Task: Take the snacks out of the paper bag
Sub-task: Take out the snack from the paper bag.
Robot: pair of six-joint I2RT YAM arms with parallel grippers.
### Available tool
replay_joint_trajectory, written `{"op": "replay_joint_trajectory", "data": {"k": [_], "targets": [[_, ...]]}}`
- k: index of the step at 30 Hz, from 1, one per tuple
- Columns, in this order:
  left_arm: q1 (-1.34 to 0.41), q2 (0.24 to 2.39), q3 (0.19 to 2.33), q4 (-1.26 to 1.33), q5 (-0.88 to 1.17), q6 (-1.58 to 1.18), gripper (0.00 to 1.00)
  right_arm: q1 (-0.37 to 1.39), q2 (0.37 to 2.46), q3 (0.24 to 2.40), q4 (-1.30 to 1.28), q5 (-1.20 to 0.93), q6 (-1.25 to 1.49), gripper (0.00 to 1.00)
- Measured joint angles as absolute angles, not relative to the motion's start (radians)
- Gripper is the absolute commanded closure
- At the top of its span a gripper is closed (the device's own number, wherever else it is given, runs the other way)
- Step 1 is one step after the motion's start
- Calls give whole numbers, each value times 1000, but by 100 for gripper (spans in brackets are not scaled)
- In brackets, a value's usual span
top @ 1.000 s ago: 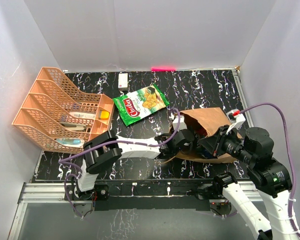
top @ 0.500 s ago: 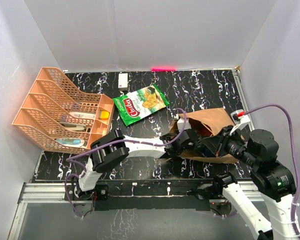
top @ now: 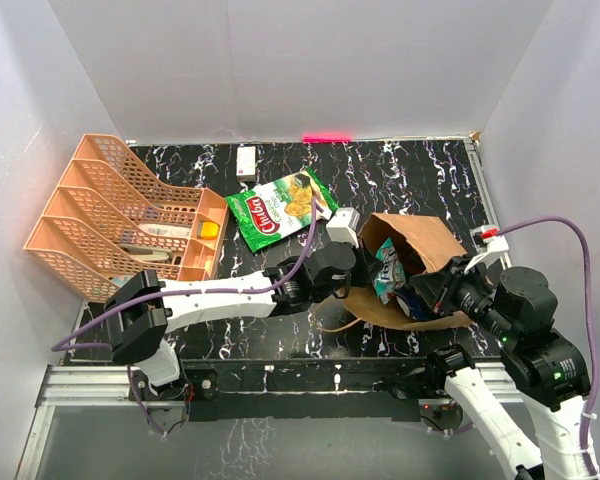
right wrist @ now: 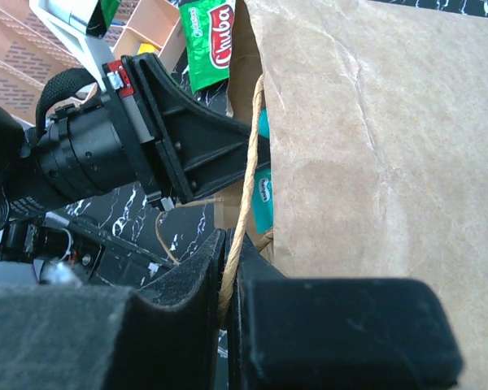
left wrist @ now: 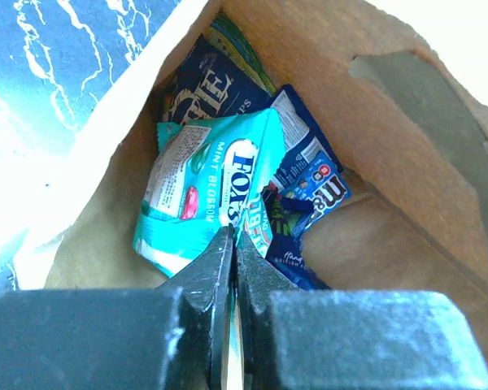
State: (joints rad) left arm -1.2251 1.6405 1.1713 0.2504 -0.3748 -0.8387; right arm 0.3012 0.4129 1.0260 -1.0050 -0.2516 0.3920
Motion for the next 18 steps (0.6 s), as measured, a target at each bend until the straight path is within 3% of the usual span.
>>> {"op": "replay_joint_trajectory", "data": {"k": [11,18], "targets": [[-1222,1596,1145,202,-260,-772,100,301,385,1019,-998,-197,395,92],[-1222,1394,1145,126,-165,-640,100,301,385,1016,-991,-166,390,92]]}}
